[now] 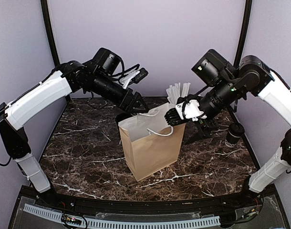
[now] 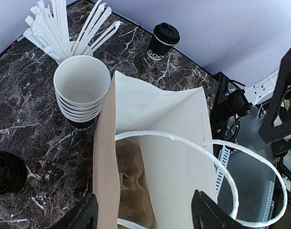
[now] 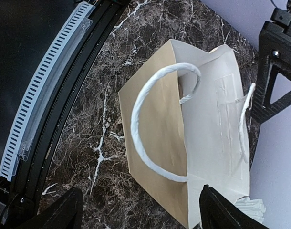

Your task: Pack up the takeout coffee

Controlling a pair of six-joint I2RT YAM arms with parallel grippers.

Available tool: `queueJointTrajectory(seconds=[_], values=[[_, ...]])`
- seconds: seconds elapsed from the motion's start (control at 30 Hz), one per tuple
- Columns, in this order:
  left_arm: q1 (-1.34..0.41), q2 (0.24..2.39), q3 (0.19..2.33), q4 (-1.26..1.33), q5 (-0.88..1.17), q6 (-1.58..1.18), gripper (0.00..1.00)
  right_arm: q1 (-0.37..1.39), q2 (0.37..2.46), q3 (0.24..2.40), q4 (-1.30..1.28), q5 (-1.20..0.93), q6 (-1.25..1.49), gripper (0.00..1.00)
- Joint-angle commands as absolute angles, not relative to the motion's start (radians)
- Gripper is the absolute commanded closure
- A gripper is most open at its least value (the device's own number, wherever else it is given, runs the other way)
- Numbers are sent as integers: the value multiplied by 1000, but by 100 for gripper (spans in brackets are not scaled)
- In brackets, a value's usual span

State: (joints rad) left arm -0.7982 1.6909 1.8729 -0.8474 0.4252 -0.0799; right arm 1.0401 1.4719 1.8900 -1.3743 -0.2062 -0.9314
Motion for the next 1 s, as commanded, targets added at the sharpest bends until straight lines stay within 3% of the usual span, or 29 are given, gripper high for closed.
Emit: queueJointTrajectory(seconds=[0.0, 0.2, 0.37, 0.57, 0.77, 0.83, 0.9, 0.93, 0.97], values=[[-804, 1669, 1913, -863, 354, -57, 30, 1054, 1495, 1841, -1298, -170, -905, 18], [-804, 1559, 1890, -872, 294, -35, 29, 1056, 1528, 1792, -1212, -156, -884, 36], [-823, 1474, 1753, -833, 307, -11, 26, 1055, 1546, 1842, -1224, -202, -870, 48], [-848, 1486, 1733, -750, 351, 53, 26, 1053, 1549, 1905, -1255, -229, -866, 53], [-854, 1554, 1809, -734, 254, 74, 27, 1053, 1555, 1929, -1233, -230, -847, 72], [-854, 1609, 1846, -751, 220, 78, 35, 1053, 1566, 1947, -1229, -238, -843, 79], [-854, 1638, 1875, -758, 218, 85, 54, 1053, 1578, 1966, -1217, -239, -839, 89], [-854, 1648, 1886, -760, 215, 86, 76, 1052, 1585, 1976, -1212, -239, -839, 98], [-854, 1661, 1911, -761, 213, 86, 88, 1053, 1593, 1994, -1206, -238, -836, 100]])
